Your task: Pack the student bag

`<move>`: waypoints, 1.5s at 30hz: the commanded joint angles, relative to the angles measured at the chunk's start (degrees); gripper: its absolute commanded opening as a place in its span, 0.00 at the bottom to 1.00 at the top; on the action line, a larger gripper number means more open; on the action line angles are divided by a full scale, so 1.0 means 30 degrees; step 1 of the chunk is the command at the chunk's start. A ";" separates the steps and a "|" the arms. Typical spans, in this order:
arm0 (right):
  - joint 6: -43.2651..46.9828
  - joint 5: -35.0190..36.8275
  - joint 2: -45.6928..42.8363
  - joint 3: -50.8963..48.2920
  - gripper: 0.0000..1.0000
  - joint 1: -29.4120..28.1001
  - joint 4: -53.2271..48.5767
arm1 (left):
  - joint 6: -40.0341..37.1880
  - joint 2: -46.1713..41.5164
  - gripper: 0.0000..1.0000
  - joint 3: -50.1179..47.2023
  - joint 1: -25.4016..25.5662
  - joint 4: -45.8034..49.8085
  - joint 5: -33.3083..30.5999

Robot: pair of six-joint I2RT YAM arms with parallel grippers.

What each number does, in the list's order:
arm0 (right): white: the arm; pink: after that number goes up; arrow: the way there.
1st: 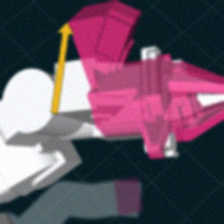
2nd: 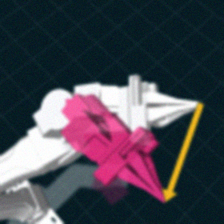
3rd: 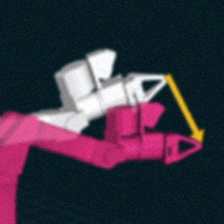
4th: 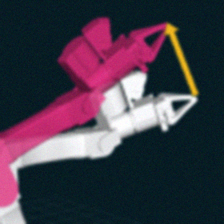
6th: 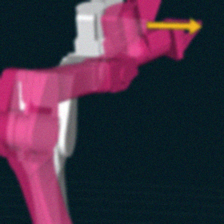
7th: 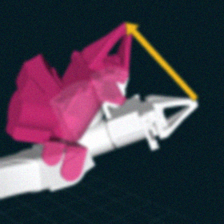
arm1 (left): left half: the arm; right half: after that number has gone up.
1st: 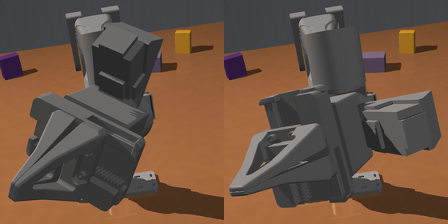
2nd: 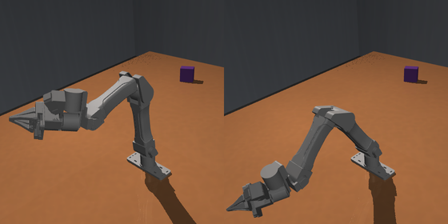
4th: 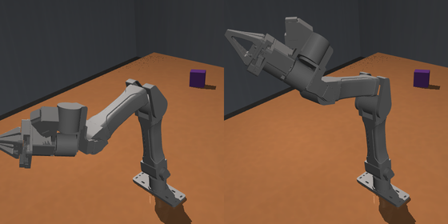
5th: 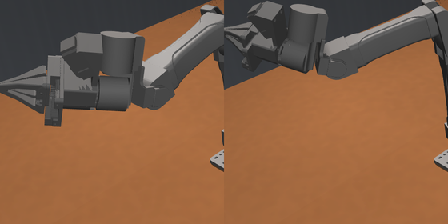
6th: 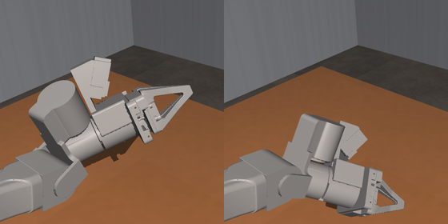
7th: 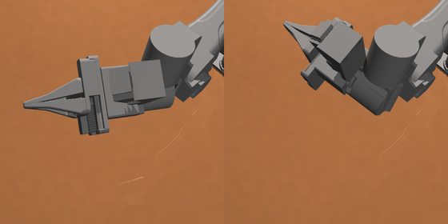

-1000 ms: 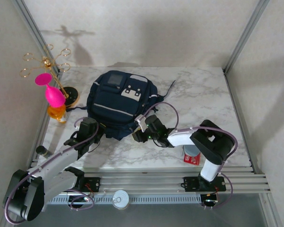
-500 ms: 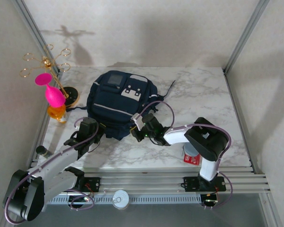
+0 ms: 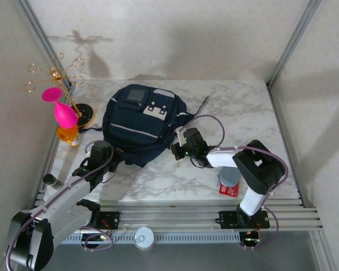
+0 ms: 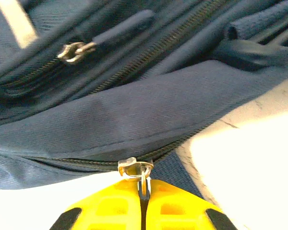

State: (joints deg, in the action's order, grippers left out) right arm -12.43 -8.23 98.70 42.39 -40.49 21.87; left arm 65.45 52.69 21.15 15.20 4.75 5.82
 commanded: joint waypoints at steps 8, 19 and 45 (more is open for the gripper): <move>-0.2333 0.5991 0.2158 0.3262 0.00 0.2213 -0.3029 | -0.1103 -0.0920 0.00 0.0508 -0.1280 0.2089 -0.1889; -0.4491 0.6948 0.4543 0.7292 0.00 0.4253 -0.4317 | -0.1651 -0.1189 0.00 0.0452 -0.1800 0.2737 -0.1610; -0.7928 0.7607 -0.4508 -0.1095 0.39 -0.2162 -0.7898 | -0.7356 0.3691 0.57 0.3152 -0.3192 0.0140 0.1888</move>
State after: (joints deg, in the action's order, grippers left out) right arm -34.00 10.74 88.60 39.03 -45.76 2.79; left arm 48.07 65.54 27.92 6.11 4.62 13.80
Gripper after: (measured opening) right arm 0.366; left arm 0.537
